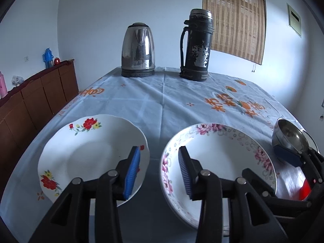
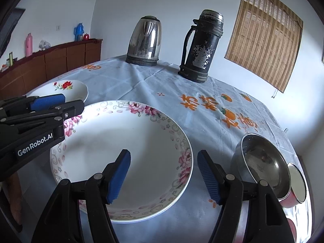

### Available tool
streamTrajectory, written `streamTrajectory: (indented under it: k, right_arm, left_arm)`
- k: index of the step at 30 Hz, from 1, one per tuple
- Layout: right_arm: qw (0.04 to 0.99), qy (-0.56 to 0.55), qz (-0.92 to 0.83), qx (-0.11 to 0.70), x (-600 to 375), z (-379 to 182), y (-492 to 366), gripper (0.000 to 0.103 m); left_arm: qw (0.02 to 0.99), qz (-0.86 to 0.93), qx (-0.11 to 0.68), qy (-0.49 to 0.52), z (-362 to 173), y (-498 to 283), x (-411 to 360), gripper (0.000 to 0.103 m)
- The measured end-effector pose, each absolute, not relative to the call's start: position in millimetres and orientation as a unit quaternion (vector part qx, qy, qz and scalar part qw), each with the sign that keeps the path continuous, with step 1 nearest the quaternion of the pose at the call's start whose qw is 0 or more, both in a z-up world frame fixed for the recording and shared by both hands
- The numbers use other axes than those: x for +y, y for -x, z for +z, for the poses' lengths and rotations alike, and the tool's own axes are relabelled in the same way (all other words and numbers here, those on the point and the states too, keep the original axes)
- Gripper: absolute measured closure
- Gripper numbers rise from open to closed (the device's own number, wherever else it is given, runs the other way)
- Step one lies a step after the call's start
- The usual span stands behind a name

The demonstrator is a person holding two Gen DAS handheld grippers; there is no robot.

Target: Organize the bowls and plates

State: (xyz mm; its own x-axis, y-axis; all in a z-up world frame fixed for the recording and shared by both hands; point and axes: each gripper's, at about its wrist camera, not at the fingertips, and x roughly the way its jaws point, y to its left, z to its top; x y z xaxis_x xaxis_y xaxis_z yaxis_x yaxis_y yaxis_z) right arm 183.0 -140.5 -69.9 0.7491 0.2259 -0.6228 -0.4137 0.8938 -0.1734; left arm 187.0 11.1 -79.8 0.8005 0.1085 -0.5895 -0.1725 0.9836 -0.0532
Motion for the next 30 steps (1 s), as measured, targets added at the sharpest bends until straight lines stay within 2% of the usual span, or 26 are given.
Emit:
streamTrajectory:
  k: [4, 12, 13, 14, 16, 20, 30]
  right_arm:
    - [0.926, 0.145, 0.183, 0.297, -141.8, -67.3, -178.9, 0.033]
    - [0.935, 0.119, 0.200, 0.266, -150.3, -59.6, -170.6, 0.033]
    - [0.936, 0.118, 0.200, 0.263, -150.5, -58.7, -170.5, 0.039]
    - [0.938, 0.116, 0.199, 0.261, -150.7, -58.1, -170.1, 0.054]
    - [0.934, 0.097, 0.213, 0.271, -150.2, -56.7, -173.0, 0.072]
    - [0.924, 0.083, 0.242, 0.285, -139.8, -52.9, -174.3, 0.072]
    - [0.884, 0.052, 0.327, 0.332, -83.5, -42.6, -192.2, 0.072]
  left_arm:
    - [0.949, 0.082, 0.299, 0.053, -77.8, -185.0, 14.4, 0.057]
    - [0.948, 0.105, 0.291, 0.080, -69.2, -169.5, 40.7, 0.055]
    - [0.947, 0.109, 0.290, 0.081, -68.2, -166.7, 45.0, 0.054]
    - [0.947, 0.114, 0.287, 0.083, -66.5, -162.4, 51.1, 0.054]
    - [0.947, 0.125, 0.285, 0.084, -64.0, -154.8, 64.9, 0.051]
    - [0.941, 0.155, 0.292, 0.075, -64.1, -149.5, 91.3, 0.044]
    - [0.919, 0.214, 0.312, 0.109, -79.5, -150.4, 153.3, 0.044]
